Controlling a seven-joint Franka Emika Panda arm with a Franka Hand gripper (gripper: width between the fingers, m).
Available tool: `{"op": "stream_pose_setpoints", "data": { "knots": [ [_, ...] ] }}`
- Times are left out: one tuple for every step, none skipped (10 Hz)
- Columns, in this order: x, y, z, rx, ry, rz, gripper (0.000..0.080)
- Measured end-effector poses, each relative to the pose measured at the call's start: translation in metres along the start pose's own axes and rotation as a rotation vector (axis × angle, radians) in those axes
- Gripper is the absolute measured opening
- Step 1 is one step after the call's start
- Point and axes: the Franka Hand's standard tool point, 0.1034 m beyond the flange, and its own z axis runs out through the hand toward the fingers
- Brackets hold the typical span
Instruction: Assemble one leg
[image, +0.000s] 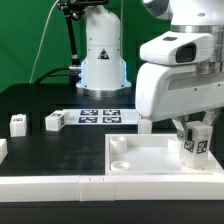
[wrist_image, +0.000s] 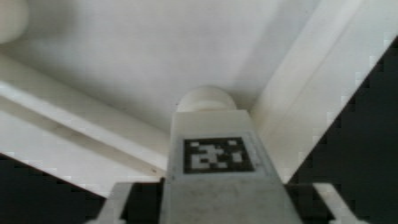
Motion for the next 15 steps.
{"op": "stream_pose_setpoints", "data": {
  "knots": [
    [-0.0001, 0.0000, 0.0000, 0.000, 0.000, 0.000, 0.0290],
    [-0.0014, -0.0005, 0.0006, 0.008, -0.005, 0.123, 0.0290],
    [-0.0021, -0.0004, 0.0008, 0.017, -0.008, 0.251, 0.0290],
    [-0.0025, 0.0002, 0.0010, 0.026, -0.008, 0.398, 0.0291],
    [-0.0025, 0.0001, 0.0012, 0.026, -0.008, 0.506, 0.0291],
    [-0.0024, 0.0001, 0.0014, 0.025, -0.005, 0.586, 0.0291],
    [-0.0020, 0.0000, 0.0014, 0.028, -0.003, 0.724, 0.0291],
    [-0.0021, 0.0000, 0.0016, 0.027, 0.000, 0.861, 0.0291],
    [-0.0022, 0.0003, 0.0016, 0.030, -0.002, 0.984, 0.0291],
    [-0.0027, 0.0002, 0.0020, 0.040, -0.007, 1.107, 0.0291],
    [-0.0027, -0.0011, 0.0020, 0.039, -0.013, 1.197, 0.0291],
    [-0.0028, -0.0014, 0.0022, 0.043, -0.017, 1.300, 0.0291],
    [-0.0027, -0.0018, 0.0026, 0.043, -0.020, 1.357, 0.0291],
    [-0.0025, -0.0027, 0.0023, 0.039, -0.023, 1.407, 0.0291],
    [-0.0025, -0.0028, 0.0024, 0.039, -0.023, 1.404, 0.0369]
  ]
}}
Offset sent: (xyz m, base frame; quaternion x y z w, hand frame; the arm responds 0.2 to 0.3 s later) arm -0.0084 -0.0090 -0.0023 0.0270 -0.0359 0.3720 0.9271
